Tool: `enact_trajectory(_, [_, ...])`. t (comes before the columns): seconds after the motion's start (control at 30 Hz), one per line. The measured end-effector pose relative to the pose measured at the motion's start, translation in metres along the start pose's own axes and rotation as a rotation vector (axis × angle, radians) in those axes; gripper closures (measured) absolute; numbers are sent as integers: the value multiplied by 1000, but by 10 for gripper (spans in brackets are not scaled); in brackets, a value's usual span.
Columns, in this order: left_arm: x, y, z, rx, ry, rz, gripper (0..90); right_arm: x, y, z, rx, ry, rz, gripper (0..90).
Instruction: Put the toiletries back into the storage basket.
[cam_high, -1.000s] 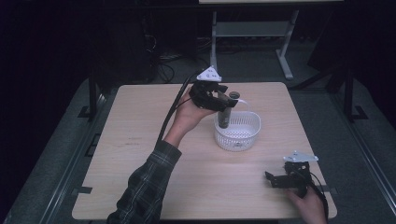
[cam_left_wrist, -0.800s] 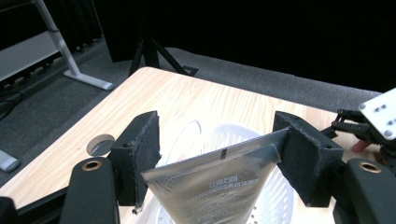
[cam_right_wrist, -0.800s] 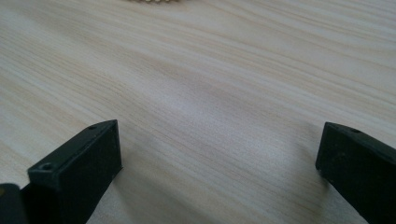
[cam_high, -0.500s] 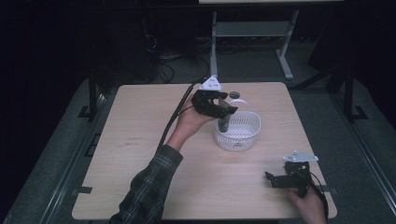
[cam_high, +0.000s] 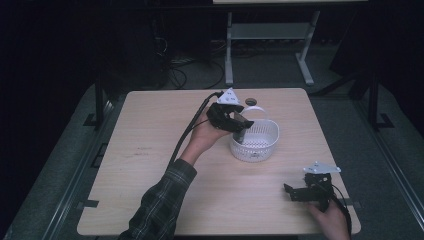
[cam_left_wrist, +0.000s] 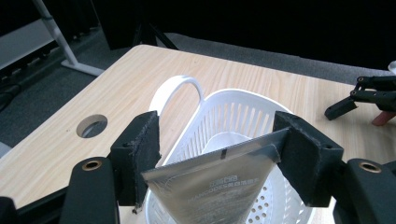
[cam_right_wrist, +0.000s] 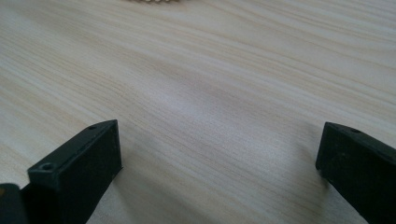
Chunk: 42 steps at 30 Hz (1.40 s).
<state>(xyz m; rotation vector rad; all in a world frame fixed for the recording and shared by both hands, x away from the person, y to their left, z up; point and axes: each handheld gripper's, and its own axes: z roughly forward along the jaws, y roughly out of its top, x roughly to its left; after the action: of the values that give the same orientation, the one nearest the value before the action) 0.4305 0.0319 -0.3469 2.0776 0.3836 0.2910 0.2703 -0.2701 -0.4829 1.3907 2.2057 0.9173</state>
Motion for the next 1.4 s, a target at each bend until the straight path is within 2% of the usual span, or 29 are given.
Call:
enact_trajectory(1.0, [-4, -20, 15, 31, -17, -24, 323, 0, 0, 0, 0, -2, -2, 0])
enact_trajectory(1.4, [-5, -23, 16, 42, 1, -20, 320, 0, 0, 0, 0, -2, -2, 0])
